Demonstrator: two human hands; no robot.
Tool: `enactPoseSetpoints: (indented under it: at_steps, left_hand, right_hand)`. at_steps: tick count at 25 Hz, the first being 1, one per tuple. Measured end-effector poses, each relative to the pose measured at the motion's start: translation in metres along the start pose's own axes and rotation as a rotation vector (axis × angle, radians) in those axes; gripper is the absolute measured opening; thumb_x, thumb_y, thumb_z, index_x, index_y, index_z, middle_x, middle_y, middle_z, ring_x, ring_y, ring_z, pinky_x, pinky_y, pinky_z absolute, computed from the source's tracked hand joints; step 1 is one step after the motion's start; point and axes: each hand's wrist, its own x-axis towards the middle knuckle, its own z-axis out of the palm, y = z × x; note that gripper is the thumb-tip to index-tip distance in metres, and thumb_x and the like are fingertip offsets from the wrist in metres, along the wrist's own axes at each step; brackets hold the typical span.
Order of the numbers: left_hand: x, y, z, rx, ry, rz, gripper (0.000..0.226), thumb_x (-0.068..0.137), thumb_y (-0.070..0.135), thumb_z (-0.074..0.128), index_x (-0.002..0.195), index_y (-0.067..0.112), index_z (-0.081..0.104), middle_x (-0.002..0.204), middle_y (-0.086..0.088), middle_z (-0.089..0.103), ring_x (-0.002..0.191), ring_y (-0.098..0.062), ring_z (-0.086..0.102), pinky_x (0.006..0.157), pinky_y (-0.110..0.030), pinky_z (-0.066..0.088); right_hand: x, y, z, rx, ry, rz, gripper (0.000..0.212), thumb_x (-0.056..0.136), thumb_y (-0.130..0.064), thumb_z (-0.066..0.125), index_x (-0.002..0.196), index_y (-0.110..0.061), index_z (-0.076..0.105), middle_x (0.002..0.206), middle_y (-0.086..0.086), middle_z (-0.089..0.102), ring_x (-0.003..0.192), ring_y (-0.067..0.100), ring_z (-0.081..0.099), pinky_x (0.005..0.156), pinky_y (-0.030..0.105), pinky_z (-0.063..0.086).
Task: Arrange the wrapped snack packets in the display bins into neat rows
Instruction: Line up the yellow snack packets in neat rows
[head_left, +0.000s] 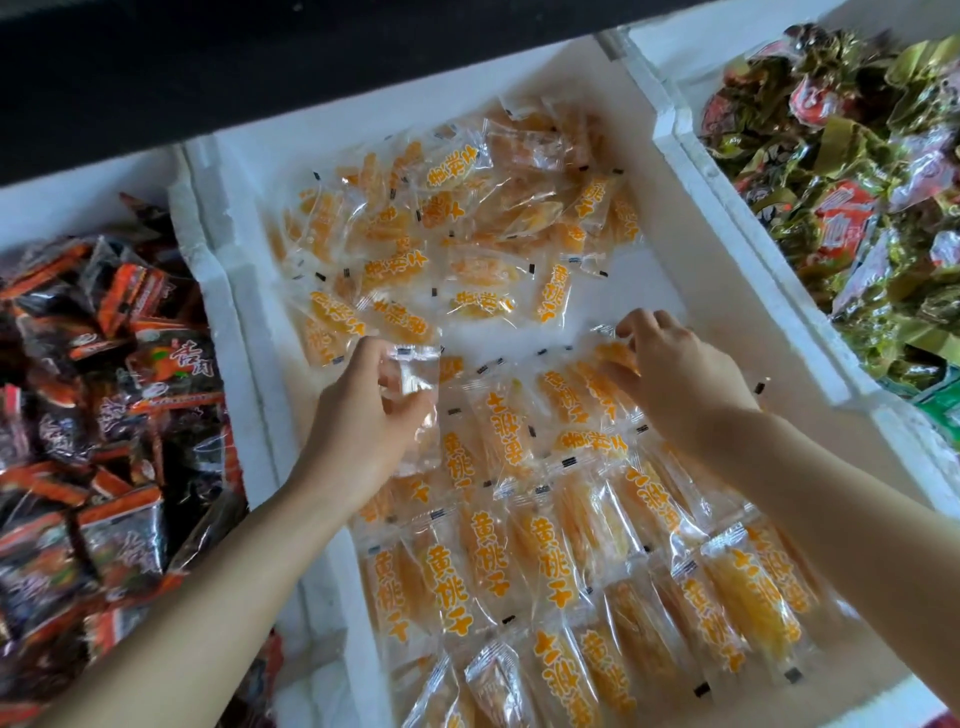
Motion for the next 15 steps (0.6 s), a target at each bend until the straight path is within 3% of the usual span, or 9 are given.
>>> enactPoseSetpoints:
  at_steps: [2,4,6,8,9,11,13,15]
  left_hand:
    - [-0.006,-0.006,0.001,0.004,-0.015,-0.020,0.031,0.087,0.026,0.067,0.103,0.022,0.041,0.083,0.008,0.053,0.071,-0.004,0.053,0.052,-0.005,0.038]
    - [-0.009,-0.010,0.006,-0.040,-0.041,-0.046,0.035,0.087,0.025,0.068,0.109,0.021,0.041,0.084,0.005,0.056,0.072,-0.005,0.054,0.053,-0.006,0.039]
    - [-0.010,-0.012,0.012,-0.046,-0.062,-0.071,0.039,0.087,0.021,0.067,0.118,0.016,0.043,0.092,-0.001,0.060,0.077,-0.011,0.058,0.056,-0.010,0.041]
    - [-0.014,-0.013,0.015,0.002,-0.070,-0.027,0.049,0.088,0.013,0.065,0.131,0.012,0.041,0.111,-0.010,0.058,0.098,-0.022,0.059,0.075,-0.019,0.043]
    - [-0.016,-0.013,0.015,0.071,-0.076,0.016,0.055,0.089,0.012,0.063,0.137,0.011,0.037,0.125,-0.013,0.052,0.114,-0.024,0.053,0.087,-0.022,0.040]
    - [-0.022,-0.012,0.012,0.304,-0.066,0.135,0.061,0.094,0.017,0.057,0.146,0.012,0.027,0.151,-0.011,0.026,0.141,-0.024,0.024,0.108,-0.029,0.026]
    - [-0.026,-0.014,0.008,0.494,-0.099,0.281,0.058,0.098,0.028,0.048,0.149,0.014,0.024,0.158,-0.001,0.013,0.147,-0.020,0.004,0.117,-0.033,0.010]
    - [-0.031,-0.019,0.007,0.586,-0.190,0.330,0.058,0.098,0.035,0.044,0.149,0.014,0.026,0.157,-0.002,0.021,0.147,-0.021,0.010,0.117,-0.034,0.012]
  right_hand:
    - [-0.009,-0.011,-0.006,-0.050,0.079,-0.065,0.042,0.095,-0.036,0.050,0.129,-0.015,0.042,0.127,0.006,0.047,0.116,0.026,0.049,0.079,0.036,0.044]
    - [-0.024,-0.035,-0.013,0.115,0.123,-0.189,0.040,0.096,-0.036,0.046,0.132,-0.018,0.043,0.131,0.004,0.045,0.118,0.024,0.046,0.085,0.033,0.041]
    - [-0.041,-0.066,-0.015,0.237,0.038,-0.334,0.046,0.095,-0.041,0.044,0.137,-0.022,0.036,0.135,0.000,0.041,0.121,0.021,0.044,0.090,0.029,0.038]
    - [-0.051,-0.089,-0.005,0.143,-0.058,-0.410,0.061,0.093,-0.044,0.048,0.144,-0.022,0.020,0.142,0.000,0.033,0.127,0.021,0.036,0.097,0.028,0.032]
    - [-0.052,-0.095,0.001,0.085,-0.083,-0.409,0.069,0.092,-0.042,0.050,0.146,-0.020,0.014,0.143,0.003,0.031,0.129,0.024,0.033,0.100,0.029,0.030]
    - [-0.048,-0.101,0.009,0.043,-0.093,-0.341,0.073,0.092,-0.038,0.054,0.146,-0.016,0.011,0.142,0.006,0.032,0.128,0.028,0.033,0.102,0.032,0.030]
    - [-0.043,-0.100,0.014,0.082,-0.074,-0.264,0.068,0.091,-0.036,0.056,0.143,-0.016,0.017,0.139,0.006,0.035,0.126,0.028,0.036,0.100,0.031,0.033]
    - [-0.040,-0.096,0.014,0.140,-0.070,-0.236,0.060,0.092,-0.031,0.054,0.141,-0.019,0.023,0.138,0.005,0.039,0.125,0.026,0.040,0.095,0.030,0.036]
